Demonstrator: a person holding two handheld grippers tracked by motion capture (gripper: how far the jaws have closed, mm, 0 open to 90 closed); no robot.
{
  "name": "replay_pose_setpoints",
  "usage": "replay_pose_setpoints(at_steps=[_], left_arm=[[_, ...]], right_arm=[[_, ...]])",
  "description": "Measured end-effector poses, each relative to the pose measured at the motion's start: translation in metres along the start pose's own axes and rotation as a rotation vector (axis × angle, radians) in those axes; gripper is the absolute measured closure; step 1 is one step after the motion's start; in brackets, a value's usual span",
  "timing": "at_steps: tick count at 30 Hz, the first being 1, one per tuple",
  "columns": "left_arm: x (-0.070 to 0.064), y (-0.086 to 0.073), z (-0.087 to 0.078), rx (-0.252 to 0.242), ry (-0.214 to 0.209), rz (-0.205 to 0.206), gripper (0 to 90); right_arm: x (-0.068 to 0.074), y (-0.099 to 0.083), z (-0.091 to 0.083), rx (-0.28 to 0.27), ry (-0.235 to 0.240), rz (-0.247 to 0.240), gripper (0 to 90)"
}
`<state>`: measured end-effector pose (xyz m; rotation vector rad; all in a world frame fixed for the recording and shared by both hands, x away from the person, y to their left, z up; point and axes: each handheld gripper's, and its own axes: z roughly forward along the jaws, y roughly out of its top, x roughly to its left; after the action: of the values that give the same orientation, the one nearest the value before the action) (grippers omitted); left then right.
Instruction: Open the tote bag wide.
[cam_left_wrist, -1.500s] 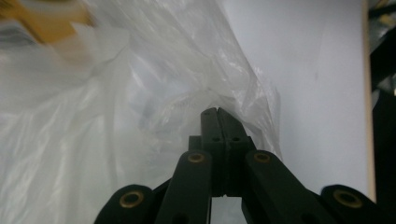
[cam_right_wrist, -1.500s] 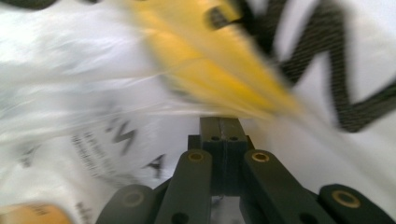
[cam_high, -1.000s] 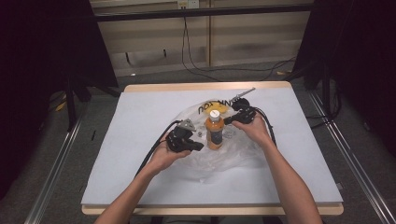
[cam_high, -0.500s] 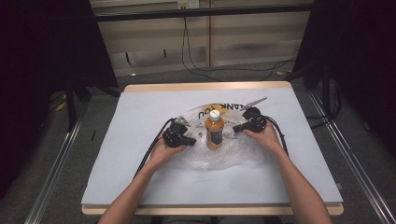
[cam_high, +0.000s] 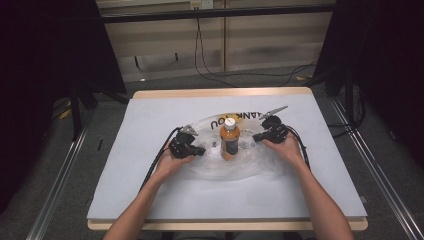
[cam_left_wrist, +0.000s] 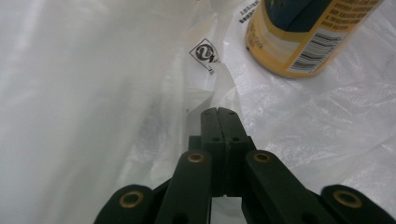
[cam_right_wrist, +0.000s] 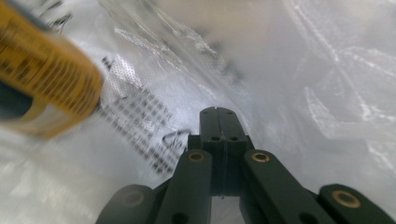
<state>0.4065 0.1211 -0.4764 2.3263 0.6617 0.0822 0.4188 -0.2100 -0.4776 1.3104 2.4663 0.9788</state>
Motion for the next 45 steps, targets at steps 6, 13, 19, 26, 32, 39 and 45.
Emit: replay_pose_setpoints(at_steps=[6, 13, 19, 26, 32, 39, 45], left_arm=[[-0.005, 0.000, 0.001, 0.005, -0.015, 0.005, 90.0], [-0.009, 0.000, -0.009, -0.076, -0.025, -0.012, 90.0], [-0.012, 0.000, -0.022, -0.105, -0.040, -0.008, 90.0], [-0.016, -0.006, -0.045, -0.207, -0.049, -0.010, 90.0], [-0.021, -0.011, -0.066, -0.327, -0.024, -0.025, 90.0], [-0.030, -0.023, -0.087, -0.390, -0.005, -0.016, 69.8], [-0.044, -0.033, -0.101, -0.427, 0.048, 0.012, 35.5]], right_arm=[[-0.006, 0.009, 0.009, -0.027, -0.049, 0.041, 90.0], [0.004, 0.011, 0.001, -0.106, -0.036, 0.031, 90.0], [0.012, 0.015, -0.019, -0.166, 0.026, 0.023, 90.0], [0.013, 0.000, -0.041, -0.252, 0.068, 0.028, 90.0], [0.019, -0.013, -0.061, -0.308, 0.054, 0.008, 90.0], [0.028, -0.034, -0.088, -0.419, 0.042, 0.030, 50.9], [0.043, -0.053, -0.108, -0.479, 0.005, 0.018, 22.8]])
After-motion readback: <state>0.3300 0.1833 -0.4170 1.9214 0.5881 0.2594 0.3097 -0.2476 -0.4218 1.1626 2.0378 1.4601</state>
